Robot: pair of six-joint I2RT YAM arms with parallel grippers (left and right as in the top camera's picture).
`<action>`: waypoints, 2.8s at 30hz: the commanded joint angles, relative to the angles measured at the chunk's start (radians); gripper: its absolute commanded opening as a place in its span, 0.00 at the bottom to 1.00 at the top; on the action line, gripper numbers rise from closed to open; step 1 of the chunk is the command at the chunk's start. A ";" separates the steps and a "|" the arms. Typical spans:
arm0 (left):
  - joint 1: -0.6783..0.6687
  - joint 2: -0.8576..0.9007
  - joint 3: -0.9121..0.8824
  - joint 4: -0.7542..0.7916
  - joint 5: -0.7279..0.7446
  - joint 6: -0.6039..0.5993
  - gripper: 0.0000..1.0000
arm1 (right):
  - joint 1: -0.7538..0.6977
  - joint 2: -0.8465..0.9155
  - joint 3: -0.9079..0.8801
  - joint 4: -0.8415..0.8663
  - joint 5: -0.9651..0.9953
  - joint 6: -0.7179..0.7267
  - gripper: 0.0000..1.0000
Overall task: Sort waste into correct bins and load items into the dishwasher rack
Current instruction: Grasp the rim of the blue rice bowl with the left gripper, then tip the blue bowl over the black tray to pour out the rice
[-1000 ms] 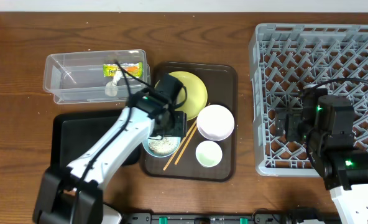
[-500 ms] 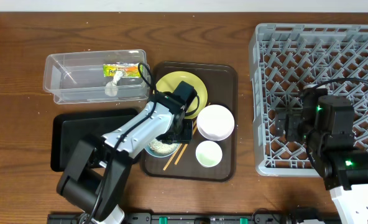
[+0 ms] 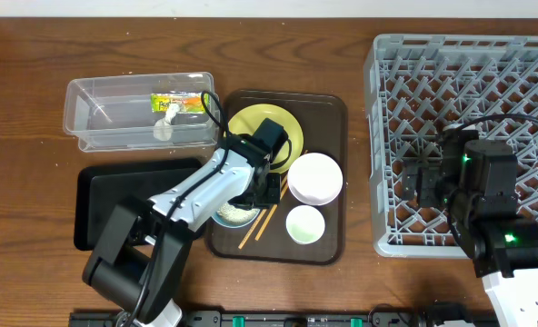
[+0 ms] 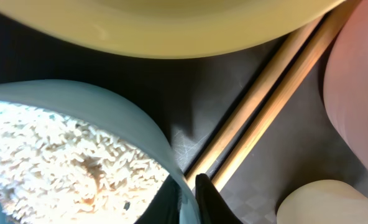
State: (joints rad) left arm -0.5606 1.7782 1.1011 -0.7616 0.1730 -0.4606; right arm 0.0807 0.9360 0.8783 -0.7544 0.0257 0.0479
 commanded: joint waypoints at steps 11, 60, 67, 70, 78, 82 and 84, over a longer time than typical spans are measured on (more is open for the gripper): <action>-0.002 -0.133 0.011 -0.052 -0.005 0.005 0.06 | -0.010 -0.002 0.021 -0.002 -0.004 0.000 0.99; 1.218 -0.062 -0.206 -0.119 1.373 0.639 0.06 | -0.010 -0.002 0.021 -0.006 -0.004 0.000 0.99; 1.223 -0.046 -0.206 -0.132 1.400 0.579 0.06 | -0.009 -0.002 0.021 -0.013 -0.004 0.000 0.99; 1.223 -0.046 -0.206 -0.132 1.400 0.579 0.06 | -0.010 -0.002 0.021 -0.013 -0.004 0.000 0.99; 1.223 -0.046 -0.206 -0.142 1.400 0.549 0.06 | -0.010 -0.002 0.021 -0.013 -0.004 -0.001 0.99; 1.223 -0.046 -0.205 -0.139 1.399 0.628 0.06 | -0.010 -0.002 0.021 -0.013 -0.004 -0.001 0.99; 1.223 -0.046 -0.206 -0.140 1.395 0.778 0.06 | -0.010 -0.002 0.021 -0.014 -0.004 -0.001 0.99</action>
State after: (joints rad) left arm 0.6594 1.7313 0.8978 -0.8974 1.5433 0.1497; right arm 0.0807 0.9360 0.8783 -0.7666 0.0257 0.0475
